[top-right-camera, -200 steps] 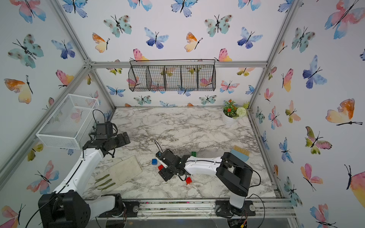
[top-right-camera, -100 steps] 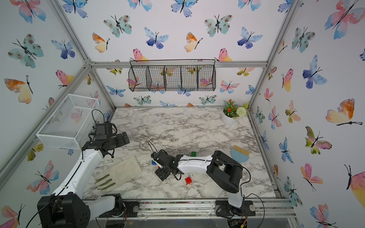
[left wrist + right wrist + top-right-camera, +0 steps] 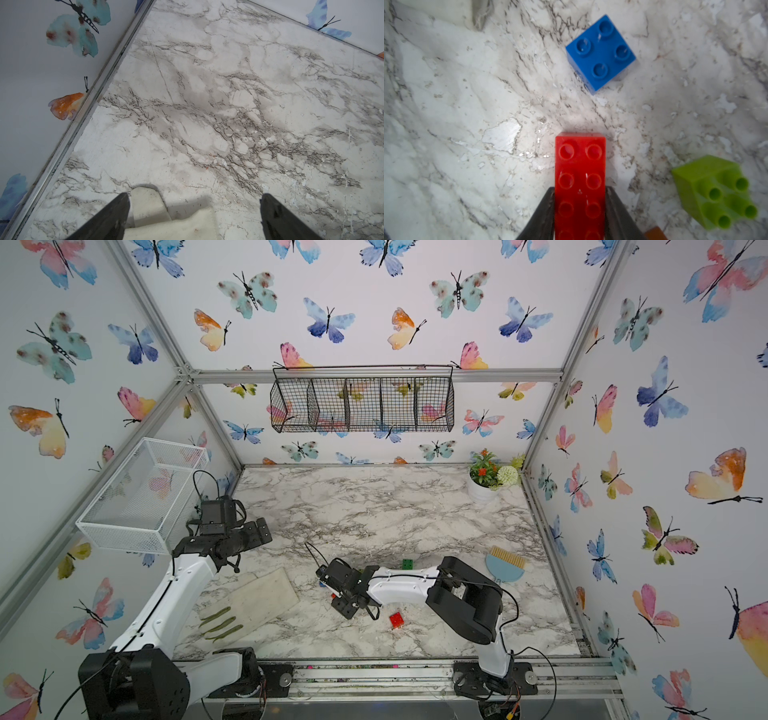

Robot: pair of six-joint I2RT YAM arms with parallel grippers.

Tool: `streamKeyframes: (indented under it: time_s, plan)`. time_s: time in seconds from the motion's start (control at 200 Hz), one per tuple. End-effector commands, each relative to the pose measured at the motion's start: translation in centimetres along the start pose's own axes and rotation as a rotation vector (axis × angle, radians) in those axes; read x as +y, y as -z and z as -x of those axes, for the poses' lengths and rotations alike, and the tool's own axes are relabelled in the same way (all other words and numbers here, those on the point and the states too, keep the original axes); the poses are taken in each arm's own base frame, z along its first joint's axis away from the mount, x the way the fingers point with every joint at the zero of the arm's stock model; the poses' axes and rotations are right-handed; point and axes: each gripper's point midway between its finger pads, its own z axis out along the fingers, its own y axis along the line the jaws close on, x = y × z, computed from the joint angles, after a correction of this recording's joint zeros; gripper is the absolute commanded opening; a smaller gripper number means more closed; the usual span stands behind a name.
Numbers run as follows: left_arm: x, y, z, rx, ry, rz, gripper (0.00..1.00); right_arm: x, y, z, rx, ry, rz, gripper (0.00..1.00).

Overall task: Assemble the letter v with lego
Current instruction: Pick up the lego brick from the center of the board, then assemble the lego brick with the lego brick.

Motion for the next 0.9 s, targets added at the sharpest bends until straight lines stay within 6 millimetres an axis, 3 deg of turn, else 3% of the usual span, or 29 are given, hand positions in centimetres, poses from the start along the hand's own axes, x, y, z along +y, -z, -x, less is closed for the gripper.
streamKeyframes:
  time_s: [0.0, 0.22, 0.355, 0.466, 0.616, 0.896]
  plan:
    - [0.5, 0.3, -0.1, 0.002, -0.008, 0.021, 0.98, -0.5, 0.1, 0.0, 0.026, 0.070, -0.040, 0.29]
    - [0.5, 0.4, -0.1, -0.002, -0.008, 0.022, 0.98, -1.1, 2.9, 2.6, -0.071, 0.287, -0.021, 0.02]
    - [0.7, 0.5, 0.0, -0.008, -0.007, 0.030, 0.98, -4.1, 4.9, 4.3, -0.147, 0.405, -0.013, 0.02]
    - [0.6, 0.5, -0.1, -0.004, -0.007, 0.024, 0.98, -5.1, 6.0, 4.6, -0.206, 0.503, 0.028, 0.02]
    - [0.7, 0.4, -0.1, -0.003, -0.009, 0.028, 0.98, -6.3, 5.4, 3.6, -0.167, 0.533, 0.071, 0.02]
    - [0.6, 0.2, -0.3, 0.006, -0.012, 0.029, 0.98, -8.8, 3.0, 2.2, -0.058, 0.367, 0.125, 0.02]
